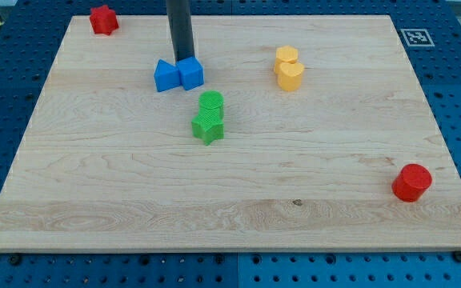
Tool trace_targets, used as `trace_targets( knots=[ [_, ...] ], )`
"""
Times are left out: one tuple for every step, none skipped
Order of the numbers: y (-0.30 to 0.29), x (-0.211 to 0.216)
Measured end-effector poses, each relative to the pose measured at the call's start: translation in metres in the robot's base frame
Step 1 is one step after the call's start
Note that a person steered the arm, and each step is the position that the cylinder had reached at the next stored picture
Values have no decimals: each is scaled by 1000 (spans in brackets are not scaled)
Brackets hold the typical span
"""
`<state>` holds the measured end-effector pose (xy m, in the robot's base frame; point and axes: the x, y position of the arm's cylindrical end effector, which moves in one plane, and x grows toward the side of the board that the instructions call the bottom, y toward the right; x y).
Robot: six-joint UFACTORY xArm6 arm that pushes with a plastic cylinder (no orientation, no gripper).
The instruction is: Keep blue blocks and green blocks in between red blocks
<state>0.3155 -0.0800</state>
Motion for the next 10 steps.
trace_targets(
  knots=[
    [13, 0],
    [42, -1],
    [56, 19],
    [49, 28],
    [41, 28],
    [33, 27],
    [33, 31],
    [22, 49],
    [21, 49],
    [29, 76]
  ],
)
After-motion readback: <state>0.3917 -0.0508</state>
